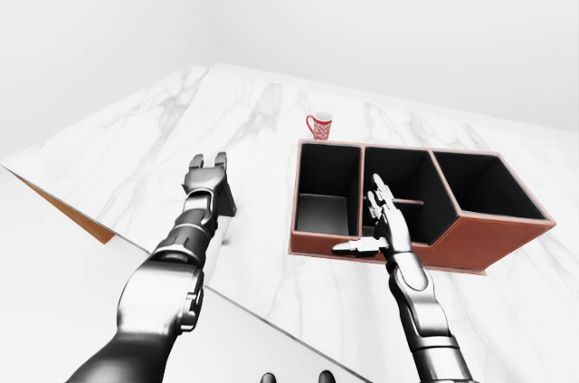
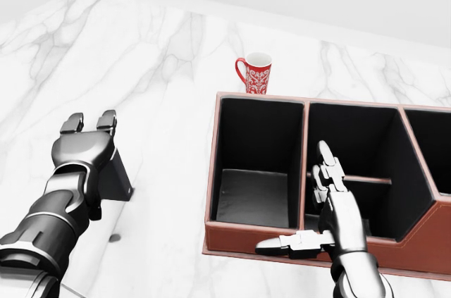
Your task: Pick up the book and place it in the right compartment of the caddy.
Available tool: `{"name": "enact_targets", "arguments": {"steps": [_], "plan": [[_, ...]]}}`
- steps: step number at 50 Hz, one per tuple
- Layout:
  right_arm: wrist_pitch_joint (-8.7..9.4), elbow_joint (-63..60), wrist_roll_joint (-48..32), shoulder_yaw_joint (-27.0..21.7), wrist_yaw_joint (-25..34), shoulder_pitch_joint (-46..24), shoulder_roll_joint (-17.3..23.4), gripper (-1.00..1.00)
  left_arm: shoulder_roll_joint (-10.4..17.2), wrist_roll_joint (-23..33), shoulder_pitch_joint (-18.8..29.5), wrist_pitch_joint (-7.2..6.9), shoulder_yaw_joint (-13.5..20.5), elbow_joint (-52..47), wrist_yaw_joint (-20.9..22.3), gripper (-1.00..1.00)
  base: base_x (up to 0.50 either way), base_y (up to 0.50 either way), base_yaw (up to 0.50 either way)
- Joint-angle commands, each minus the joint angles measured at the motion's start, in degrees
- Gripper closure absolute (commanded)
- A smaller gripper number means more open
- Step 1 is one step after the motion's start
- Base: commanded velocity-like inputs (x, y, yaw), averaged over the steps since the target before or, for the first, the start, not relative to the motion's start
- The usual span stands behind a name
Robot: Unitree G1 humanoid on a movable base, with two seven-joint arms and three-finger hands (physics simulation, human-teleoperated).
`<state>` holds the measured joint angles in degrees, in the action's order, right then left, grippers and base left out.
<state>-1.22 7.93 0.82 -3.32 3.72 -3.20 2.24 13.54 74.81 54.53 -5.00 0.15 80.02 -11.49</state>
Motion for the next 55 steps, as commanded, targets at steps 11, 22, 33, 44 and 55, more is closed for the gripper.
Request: {"name": "enact_targets", "arguments": {"steps": [11, 22, 33, 44, 55], "plan": [[0.48, 0.55, -0.37, 0.19, -0.09, 0.09, -0.07, -1.0, 0.3, -0.57, -1.26, 0.0, 0.29, -0.06, -0.89, -1.0, 0.0, 0.0, 0.0], [0.25, 0.81, -0.42, 0.19, -0.09, 0.06, -0.09, -1.0, 0.68, -0.46, -1.54, 0.0, 0.36, -0.05, -1.29, -1.0, 0.0, 0.0, 0.0], [0.29, 0.63, -0.54, 0.34, -0.12, 0.23, -0.18, -1.0, 0.99, -0.61, -1.83, 0.0, 0.17, -0.1, -1.25, 1.0, 0.0, 0.0, 0.0], [0.44, -0.03, -0.45, 0.3, -0.01, 0.64, -0.16, -1.0, 1.38, -0.13, -0.74, 0.0, 0.27, -0.14, -5.38, 1.0, 0.0, 0.0, 0.0], [0.57, 0.02, -0.6, 0.37, -0.09, 0.43, -0.2, -1.0, 1.74, 0.26, -0.68, 0.0, 0.18, -0.13, -6.91, 1.0, 0.0, 0.0, 0.0]]}}
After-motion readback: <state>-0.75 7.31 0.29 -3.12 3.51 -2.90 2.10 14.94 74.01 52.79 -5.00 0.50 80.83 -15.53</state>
